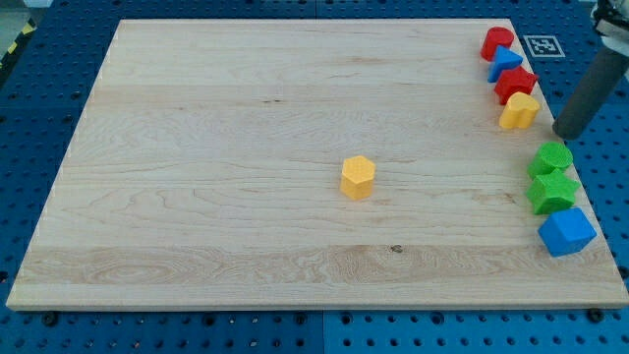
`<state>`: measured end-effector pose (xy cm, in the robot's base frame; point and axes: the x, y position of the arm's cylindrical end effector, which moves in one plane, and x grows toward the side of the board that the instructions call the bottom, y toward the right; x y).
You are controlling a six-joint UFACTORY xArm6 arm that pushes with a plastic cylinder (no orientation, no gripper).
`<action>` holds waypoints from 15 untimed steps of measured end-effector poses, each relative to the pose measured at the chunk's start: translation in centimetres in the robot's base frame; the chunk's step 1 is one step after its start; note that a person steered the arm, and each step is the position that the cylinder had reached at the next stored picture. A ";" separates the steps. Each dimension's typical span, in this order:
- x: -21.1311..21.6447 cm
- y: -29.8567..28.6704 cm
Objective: Push the yellow heart into the yellow hexagon
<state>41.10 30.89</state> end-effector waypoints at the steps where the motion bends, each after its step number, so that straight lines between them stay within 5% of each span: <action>1: -2.9 -1.2; 7: -3.2 -10.4; 15: 1.5 -13.3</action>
<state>42.63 17.57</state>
